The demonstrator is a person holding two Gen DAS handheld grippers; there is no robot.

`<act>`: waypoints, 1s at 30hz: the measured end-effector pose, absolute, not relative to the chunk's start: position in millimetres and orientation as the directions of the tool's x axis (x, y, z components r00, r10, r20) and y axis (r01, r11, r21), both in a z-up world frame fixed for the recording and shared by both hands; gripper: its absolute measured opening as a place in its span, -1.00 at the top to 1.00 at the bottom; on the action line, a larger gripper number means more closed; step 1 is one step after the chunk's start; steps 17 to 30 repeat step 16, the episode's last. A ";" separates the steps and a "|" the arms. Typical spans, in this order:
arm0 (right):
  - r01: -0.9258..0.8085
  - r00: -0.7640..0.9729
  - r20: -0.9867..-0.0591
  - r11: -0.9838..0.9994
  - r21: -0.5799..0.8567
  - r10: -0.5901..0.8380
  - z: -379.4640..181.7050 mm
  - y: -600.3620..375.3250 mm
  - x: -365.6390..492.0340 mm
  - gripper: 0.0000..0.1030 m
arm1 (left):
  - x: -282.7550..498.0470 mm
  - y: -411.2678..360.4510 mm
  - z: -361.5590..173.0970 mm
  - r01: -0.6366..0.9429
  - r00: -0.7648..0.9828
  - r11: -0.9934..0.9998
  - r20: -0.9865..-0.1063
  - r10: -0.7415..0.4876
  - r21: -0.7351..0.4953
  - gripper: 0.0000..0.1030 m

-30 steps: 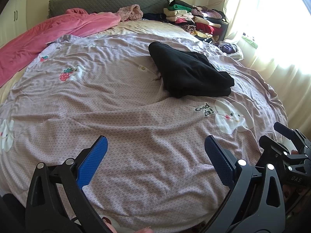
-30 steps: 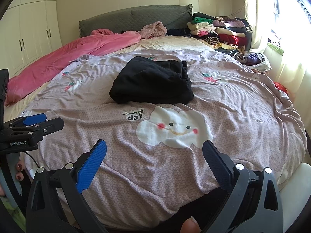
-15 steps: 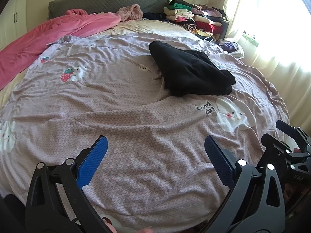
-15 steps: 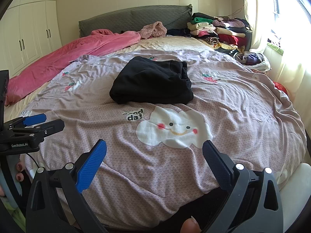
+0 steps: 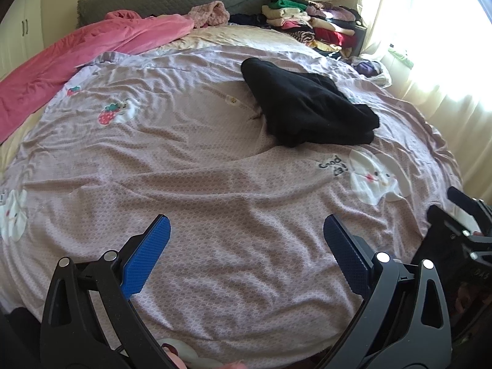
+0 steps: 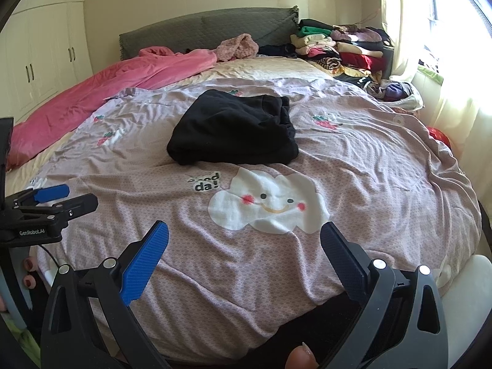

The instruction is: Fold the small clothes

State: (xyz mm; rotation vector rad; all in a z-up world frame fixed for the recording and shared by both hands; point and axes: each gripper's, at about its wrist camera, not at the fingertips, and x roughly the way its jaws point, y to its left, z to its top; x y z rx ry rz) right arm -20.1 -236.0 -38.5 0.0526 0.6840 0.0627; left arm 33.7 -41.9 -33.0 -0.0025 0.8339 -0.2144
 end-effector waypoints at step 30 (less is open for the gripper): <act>0.693 0.579 -0.658 0.716 0.085 -0.482 -35.7 -519.7 -115.6 -0.91 | 111.3 171.5 -2.9 -0.275 0.661 0.961 -0.732 0.165 -0.032 -0.82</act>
